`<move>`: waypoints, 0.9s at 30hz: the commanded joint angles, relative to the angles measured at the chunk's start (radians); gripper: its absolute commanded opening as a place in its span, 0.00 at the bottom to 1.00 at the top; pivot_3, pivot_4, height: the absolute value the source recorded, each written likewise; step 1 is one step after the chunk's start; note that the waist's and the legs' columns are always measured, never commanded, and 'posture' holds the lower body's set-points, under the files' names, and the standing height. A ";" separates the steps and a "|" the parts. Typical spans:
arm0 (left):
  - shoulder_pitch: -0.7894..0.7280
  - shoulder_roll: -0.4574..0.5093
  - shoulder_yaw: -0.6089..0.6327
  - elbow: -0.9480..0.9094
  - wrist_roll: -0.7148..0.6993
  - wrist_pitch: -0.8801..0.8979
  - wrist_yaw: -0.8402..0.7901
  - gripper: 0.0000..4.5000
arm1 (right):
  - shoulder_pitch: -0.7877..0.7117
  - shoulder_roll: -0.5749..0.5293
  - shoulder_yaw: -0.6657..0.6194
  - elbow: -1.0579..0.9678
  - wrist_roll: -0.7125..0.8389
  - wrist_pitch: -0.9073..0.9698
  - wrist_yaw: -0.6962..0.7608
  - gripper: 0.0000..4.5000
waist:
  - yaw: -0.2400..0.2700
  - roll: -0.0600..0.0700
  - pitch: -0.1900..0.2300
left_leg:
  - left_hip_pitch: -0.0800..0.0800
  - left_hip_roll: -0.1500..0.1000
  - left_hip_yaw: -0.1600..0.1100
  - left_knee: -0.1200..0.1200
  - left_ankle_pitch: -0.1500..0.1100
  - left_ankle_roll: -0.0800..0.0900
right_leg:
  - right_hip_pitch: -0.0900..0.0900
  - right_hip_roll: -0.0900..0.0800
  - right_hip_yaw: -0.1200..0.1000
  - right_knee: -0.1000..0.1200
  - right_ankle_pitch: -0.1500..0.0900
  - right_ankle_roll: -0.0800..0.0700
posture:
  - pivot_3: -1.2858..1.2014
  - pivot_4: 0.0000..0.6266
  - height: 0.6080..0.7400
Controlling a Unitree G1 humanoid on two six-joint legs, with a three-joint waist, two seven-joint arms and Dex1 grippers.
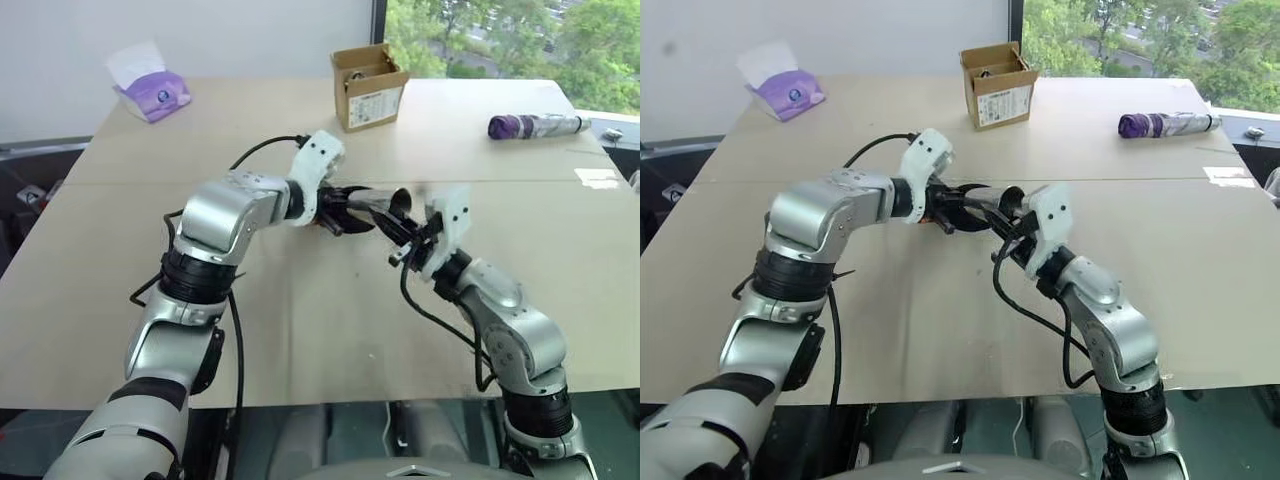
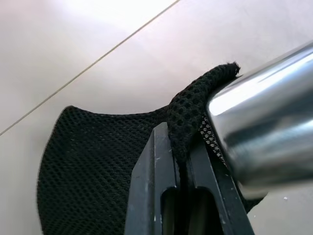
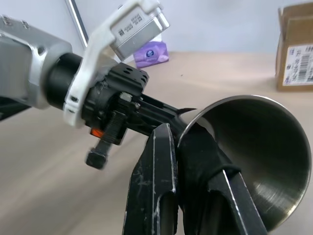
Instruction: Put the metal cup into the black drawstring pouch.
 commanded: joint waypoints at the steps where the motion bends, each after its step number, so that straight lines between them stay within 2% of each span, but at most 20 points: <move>1: -0.040 -0.016 0.022 -0.094 -0.046 0.013 -0.017 0.00 | -0.035 -0.012 0.055 0.046 -0.041 -0.077 0.035 0.01 | -0.002 0.000 0.000 | 0.000 0.000 0.000 0.000 0.000 0.000 | 0.000 0.000 0.000 0.000 0.000 0.000 | 0.52 0.24 1.00; 4: -0.037 -0.011 0.023 -0.109 -0.049 0.015 -0.022 0.00 | -0.064 -0.031 0.081 0.104 -0.069 -0.130 0.073 0.01 | -0.003 0.000 0.000 | 0.000 0.000 0.000 0.000 0.000 0.000 | 0.000 0.000 0.000 0.000 0.000 0.000 | 0.52 0.24 1.00; 10: -0.031 -0.011 0.028 -0.133 -0.084 0.033 -0.044 0.00 | -0.114 -0.003 0.082 0.208 -0.077 -0.209 0.093 0.01 | -0.003 0.000 0.000 | 0.000 0.000 0.000 0.000 0.000 0.000 | 0.000 0.000 0.000 0.000 0.000 0.000 | 0.52 0.24 1.00; 15: -0.020 -0.003 0.038 -0.153 -0.111 0.092 -0.040 0.00 | -0.174 0.089 0.033 0.356 -0.072 -0.304 0.043 0.01 | -0.005 0.000 0.000 | 0.000 0.000 0.000 0.000 0.000 0.000 | 0.000 0.000 0.000 0.000 0.000 0.000 | 0.52 0.24 1.00; 19: -0.014 -0.029 0.125 -0.131 -0.151 0.146 -0.026 0.00 | -0.189 0.190 -0.065 0.408 0.023 -0.309 -0.002 0.01 | -0.003 0.000 0.000 | 0.001 0.000 0.000 -0.001 0.002 -0.004 | 0.000 0.000 0.001 0.000 0.000 0.000 | 0.52 0.24 1.00; 23: -0.049 -0.121 0.280 -0.059 -0.203 0.248 0.025 0.00 | -0.191 0.251 -0.102 0.439 0.085 -0.316 0.013 0.01 | -0.003 0.000 0.000 | 0.000 0.000 0.000 -0.001 0.002 -0.004 | 0.000 0.000 0.000 0.000 0.000 0.000 | 0.52 0.24 1.00; 27: -0.066 -0.186 0.423 0.013 -0.243 0.274 0.056 0.00 | -0.173 0.287 -0.151 0.441 0.180 -0.265 0.021 0.01 | -0.004 0.000 0.000 | 0.001 0.000 0.000 -0.001 0.002 -0.004 | 0.000 0.000 0.000 0.000 0.000 0.000 | 0.52 0.24 1.00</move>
